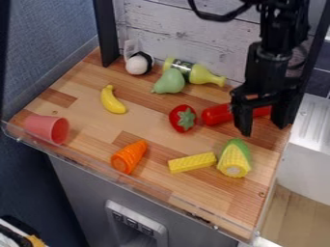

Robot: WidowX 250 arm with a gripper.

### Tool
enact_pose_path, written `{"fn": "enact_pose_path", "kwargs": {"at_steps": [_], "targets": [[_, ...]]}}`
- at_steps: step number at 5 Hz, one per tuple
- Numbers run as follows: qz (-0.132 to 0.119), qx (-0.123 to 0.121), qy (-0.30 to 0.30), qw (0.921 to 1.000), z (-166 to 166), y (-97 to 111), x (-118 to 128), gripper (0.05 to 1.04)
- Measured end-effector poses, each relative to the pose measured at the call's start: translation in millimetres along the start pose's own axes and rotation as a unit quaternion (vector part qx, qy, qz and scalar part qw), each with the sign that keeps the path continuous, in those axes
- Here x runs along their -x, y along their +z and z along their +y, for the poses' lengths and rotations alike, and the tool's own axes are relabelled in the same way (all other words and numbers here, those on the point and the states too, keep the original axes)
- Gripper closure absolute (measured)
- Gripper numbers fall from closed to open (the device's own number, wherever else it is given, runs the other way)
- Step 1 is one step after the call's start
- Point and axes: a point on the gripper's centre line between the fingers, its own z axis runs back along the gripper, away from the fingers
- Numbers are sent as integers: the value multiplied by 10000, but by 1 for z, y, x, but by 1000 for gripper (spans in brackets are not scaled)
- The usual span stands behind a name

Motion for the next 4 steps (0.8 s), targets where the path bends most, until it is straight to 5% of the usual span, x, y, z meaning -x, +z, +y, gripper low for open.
{"fn": "enact_pose_path", "kwargs": {"at_steps": [2,4], "targets": [[102,-32,-543,9985,-8,-23,-4,135],[151,-19,-1241,9922,-18,-23,-7,705]]}}
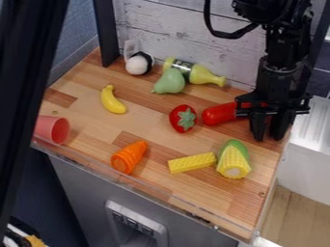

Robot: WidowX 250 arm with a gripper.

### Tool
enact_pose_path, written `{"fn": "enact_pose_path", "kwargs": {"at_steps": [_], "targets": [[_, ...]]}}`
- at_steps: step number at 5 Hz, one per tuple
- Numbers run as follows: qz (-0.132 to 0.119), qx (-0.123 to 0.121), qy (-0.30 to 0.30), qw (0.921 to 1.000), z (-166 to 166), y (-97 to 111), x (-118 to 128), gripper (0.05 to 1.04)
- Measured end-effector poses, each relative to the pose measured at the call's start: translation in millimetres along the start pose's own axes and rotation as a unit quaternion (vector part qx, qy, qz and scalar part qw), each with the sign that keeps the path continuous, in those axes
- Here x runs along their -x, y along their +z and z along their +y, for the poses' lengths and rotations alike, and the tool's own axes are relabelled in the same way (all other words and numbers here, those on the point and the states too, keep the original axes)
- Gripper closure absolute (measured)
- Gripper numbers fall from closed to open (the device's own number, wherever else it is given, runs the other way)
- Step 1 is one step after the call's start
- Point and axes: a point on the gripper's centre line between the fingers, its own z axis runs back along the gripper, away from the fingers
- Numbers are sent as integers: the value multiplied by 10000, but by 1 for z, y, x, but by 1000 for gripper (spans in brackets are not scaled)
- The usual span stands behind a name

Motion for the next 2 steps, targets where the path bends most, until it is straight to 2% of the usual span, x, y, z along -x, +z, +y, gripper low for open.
{"fn": "enact_pose_path", "kwargs": {"at_steps": [1,2], "targets": [[-10,-9,78,10000,1,0,-1,918],[17,-57,331,9994,1,0,-1,1017]]}}
